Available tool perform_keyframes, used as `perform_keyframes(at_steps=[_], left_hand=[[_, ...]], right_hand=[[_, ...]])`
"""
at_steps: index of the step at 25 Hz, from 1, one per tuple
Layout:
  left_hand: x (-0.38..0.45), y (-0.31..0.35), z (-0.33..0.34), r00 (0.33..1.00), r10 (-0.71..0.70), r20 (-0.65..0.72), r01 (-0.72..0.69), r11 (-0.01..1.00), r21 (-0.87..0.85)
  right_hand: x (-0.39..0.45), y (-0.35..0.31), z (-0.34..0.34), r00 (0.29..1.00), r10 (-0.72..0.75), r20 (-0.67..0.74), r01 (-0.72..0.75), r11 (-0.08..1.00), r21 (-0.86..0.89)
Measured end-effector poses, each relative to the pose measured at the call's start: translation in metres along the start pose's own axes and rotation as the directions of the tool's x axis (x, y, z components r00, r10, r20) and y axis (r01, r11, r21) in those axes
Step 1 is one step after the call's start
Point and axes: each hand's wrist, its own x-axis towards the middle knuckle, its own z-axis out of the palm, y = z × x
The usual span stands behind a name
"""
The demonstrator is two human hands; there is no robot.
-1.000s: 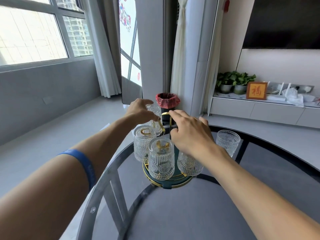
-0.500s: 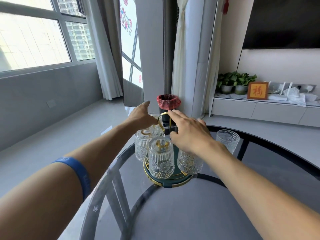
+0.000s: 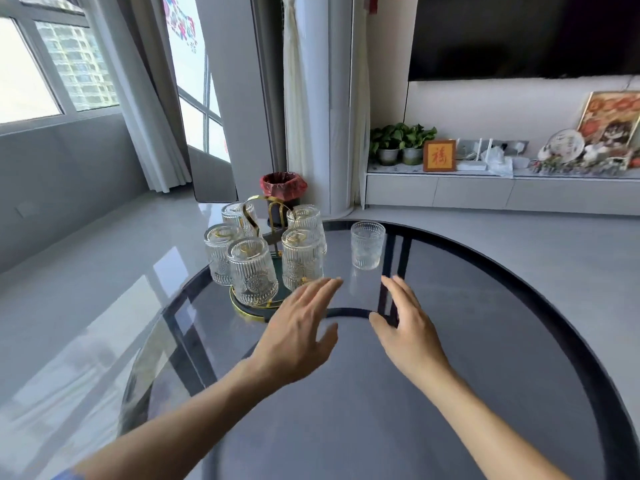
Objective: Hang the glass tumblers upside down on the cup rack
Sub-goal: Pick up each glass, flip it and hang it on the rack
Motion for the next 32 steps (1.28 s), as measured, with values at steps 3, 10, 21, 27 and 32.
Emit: perform_keyframes(at_steps=[3,10,21,27,32], left_hand=[[-0.009,-0.002,0.051,0.96,-0.158,0.229,0.156,0.987,0.026],[-0.004,-0.02,0.107,0.903,-0.228,0.365,0.148,0.961,0.234],[0.028,-0.048,0.131,0.936,-0.21,0.281,0.154,0.966,0.21],[0.028,-0.049,0.131,0.939,-0.193,0.284,0.14,0.971,0.195],[0.028,-0.048,0.129,0.932,-0.219,0.288,0.175,0.97,0.172]], right_hand=[[-0.016,0.024,-0.017,0.999,0.039,0.005,-0.038,0.998,-0.041],[0.009,0.051,-0.018,0.996,0.09,-0.016,-0.09,0.996,-0.012],[0.124,0.066,0.057,0.932,0.325,-0.163,-0.261,0.91,0.323],[0.174,0.072,0.088,0.913,0.369,-0.176,-0.298,0.896,0.329],[0.176,0.067,0.095,0.901,0.384,-0.201,-0.319,0.902,0.291]])
